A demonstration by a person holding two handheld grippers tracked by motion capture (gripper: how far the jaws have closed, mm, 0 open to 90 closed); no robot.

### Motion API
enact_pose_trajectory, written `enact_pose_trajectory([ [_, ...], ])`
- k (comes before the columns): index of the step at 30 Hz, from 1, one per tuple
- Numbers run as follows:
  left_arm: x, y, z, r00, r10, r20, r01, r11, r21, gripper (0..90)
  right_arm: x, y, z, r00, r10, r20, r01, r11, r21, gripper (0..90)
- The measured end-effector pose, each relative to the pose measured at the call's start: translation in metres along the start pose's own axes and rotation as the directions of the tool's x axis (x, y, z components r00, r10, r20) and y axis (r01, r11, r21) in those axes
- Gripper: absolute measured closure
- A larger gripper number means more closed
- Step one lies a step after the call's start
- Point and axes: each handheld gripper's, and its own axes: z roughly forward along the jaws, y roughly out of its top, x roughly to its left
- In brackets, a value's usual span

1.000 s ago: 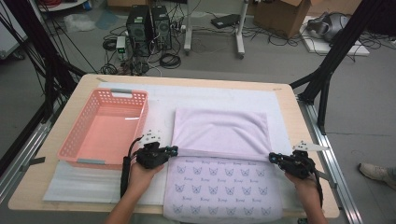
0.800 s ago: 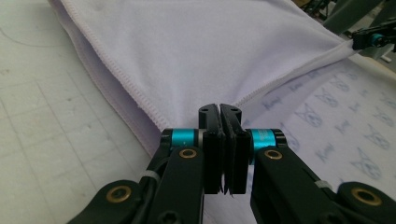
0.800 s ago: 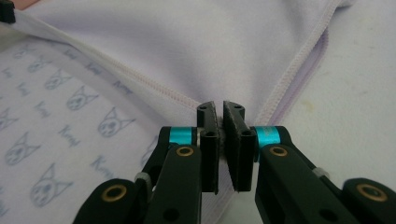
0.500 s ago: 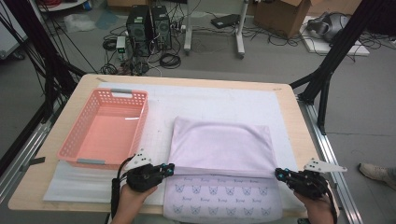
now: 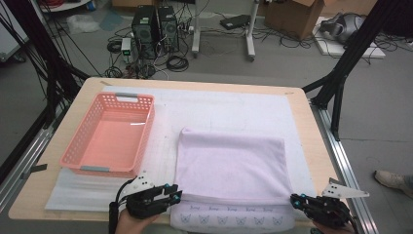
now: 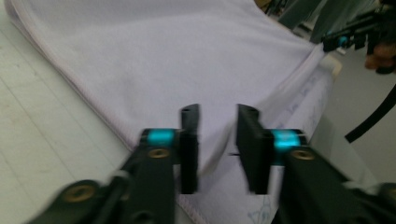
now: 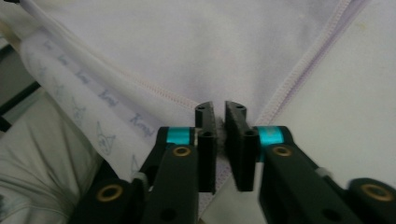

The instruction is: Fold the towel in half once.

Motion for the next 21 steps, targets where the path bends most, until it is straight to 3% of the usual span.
enact_pose_trajectory([
  [2,0.007,0.007,0.002,0.9996,-0.010,-0.028,0.009,0.9994,-0.035,45.9,-0.001,0.004,-0.002,0.9998,0.014,0.014,-0.013,0.999,-0.040,65.0],
  [6,0.024,0.020,0.015,0.9951,-0.001,-0.099,-0.002,0.9995,-0.030,44.7,-0.007,0.018,0.004,0.9985,0.019,0.051,-0.014,0.995,-0.096,60.9],
  [10,0.043,0.031,0.032,0.9858,-0.019,-0.167,0.018,0.9998,-0.010,44.9,-0.014,0.029,0.021,0.9917,0.016,0.128,-0.005,0.997,-0.081,61.0],
  [13,0.057,0.037,0.046,0.9773,-0.040,-0.208,0.045,0.9988,0.020,45.0,-0.021,0.039,0.036,0.9785,-0.003,0.206,0.015,0.998,-0.055,61.1],
  [19,0.075,0.041,0.067,0.9597,-0.077,-0.270,0.095,0.9942,0.051,47.4,-0.043,0.052,0.064,0.9654,0.038,0.258,-0.033,0.999,-0.023,61.7],
  [21,0.078,0.040,0.074,0.9589,-0.082,-0.271,0.113,0.9886,0.100,50.6,-0.049,0.054,0.071,0.9630,0.057,0.263,-0.055,0.998,-0.018,61.9],
])
